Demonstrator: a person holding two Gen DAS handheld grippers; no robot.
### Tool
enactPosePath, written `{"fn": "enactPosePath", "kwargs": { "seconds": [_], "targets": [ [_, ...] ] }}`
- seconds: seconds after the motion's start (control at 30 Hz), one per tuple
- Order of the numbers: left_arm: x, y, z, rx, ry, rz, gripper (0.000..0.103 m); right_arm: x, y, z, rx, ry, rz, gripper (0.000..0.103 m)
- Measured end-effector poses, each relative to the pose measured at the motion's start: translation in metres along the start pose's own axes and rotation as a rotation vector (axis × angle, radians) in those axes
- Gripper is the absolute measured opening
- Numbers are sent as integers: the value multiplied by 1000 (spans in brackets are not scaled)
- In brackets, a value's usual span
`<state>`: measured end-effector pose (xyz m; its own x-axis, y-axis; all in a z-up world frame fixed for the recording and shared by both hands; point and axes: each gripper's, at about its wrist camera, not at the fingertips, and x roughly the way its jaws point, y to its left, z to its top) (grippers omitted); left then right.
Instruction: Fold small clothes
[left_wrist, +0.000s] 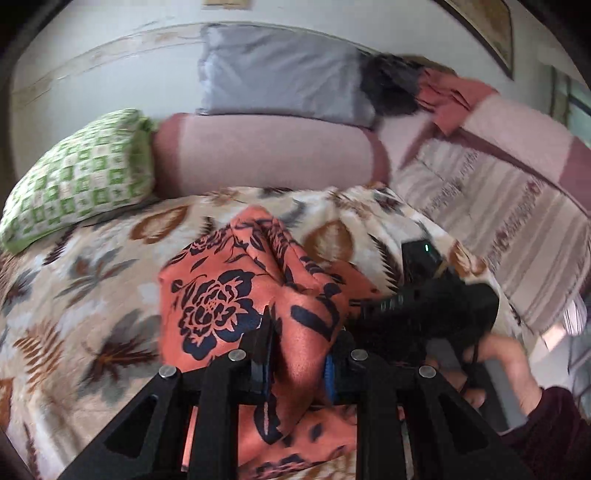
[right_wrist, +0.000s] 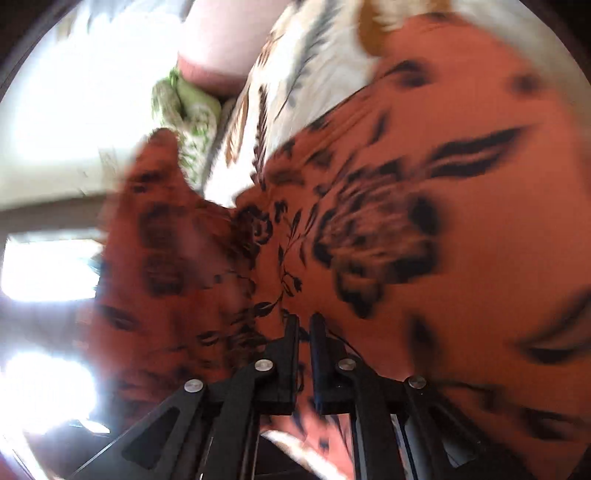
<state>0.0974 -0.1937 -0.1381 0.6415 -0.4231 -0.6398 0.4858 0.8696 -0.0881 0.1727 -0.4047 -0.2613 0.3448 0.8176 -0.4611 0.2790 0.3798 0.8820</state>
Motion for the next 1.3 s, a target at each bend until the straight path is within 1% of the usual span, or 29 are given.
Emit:
{"fn": "enactPosePath", "kwargs": {
  "seconds": [0.03,0.07,0.1,0.13,0.17,0.2,0.27,0.3,0.33,0.37,0.4,0.43,0.47,0.57,0.67,0.7,0.77,0.83,0.93,1.07,1.17,1.23,1.27,1.3],
  "targets": [
    [13,-17,-2,31,24,-19,21,-16,-8,3,13,-12,39,9],
    [27,-33,-6,57,55,-34,21,-20,-10,8,18,-17,61,12],
    [36,-43,-10,70,78,-41,21,-20,-10,8,18,-17,61,18],
    [50,-55,-17,83,107,-40,21,-29,-20,12,59,-10,119,33],
    [59,-61,-23,92,119,-34,21,-29,-20,12,59,-10,119,37],
    [69,-68,-31,99,134,-21,21,-35,-31,16,101,-5,132,37],
    [79,-67,-39,70,170,-19,21,-35,-34,20,110,-3,122,38],
    [83,-65,-42,45,185,-28,21,-33,-32,23,104,6,124,42],
    [83,-64,-44,33,190,-30,21,-33,-32,23,104,6,124,57],
    [82,-61,-46,35,187,-29,21,-27,-20,29,60,16,122,62],
    [80,-61,-46,41,180,-29,21,-24,-15,30,42,4,110,66],
    [77,-62,-46,46,174,-30,21,-22,-11,33,27,-19,85,66],
    [74,-62,-46,49,170,-30,21,-21,-9,38,29,-51,45,66],
    [70,-61,-46,50,170,-30,21,-13,-8,47,34,-70,-3,66],
    [65,-60,-47,53,171,-30,21,-5,5,52,-40,-86,-25,66],
    [63,-59,-48,56,171,-30,21,-4,8,53,-63,-92,-26,64],
    [60,-60,-48,60,166,-27,21,2,13,50,-112,-84,-59,16],
    [60,-59,-44,49,164,-39,21,1,14,49,-126,-93,-86,16],
    [56,-63,-36,36,153,-73,21,-13,25,48,-188,-140,-102,14],
    [53,-84,-24,52,129,-142,21,-55,35,41,-253,-231,-109,14],
    [62,-103,-23,75,139,-176,21,-77,24,41,-254,-266,-147,14],
    [77,-114,-28,88,171,-184,22,-77,12,47,-228,-256,-186,14],
    [86,-117,-32,88,199,-175,23,-72,-2,52,-194,-226,-204,17],
    [95,-117,-37,83,229,-166,24,-68,-14,56,-150,-204,-226,18]
  ]
}}
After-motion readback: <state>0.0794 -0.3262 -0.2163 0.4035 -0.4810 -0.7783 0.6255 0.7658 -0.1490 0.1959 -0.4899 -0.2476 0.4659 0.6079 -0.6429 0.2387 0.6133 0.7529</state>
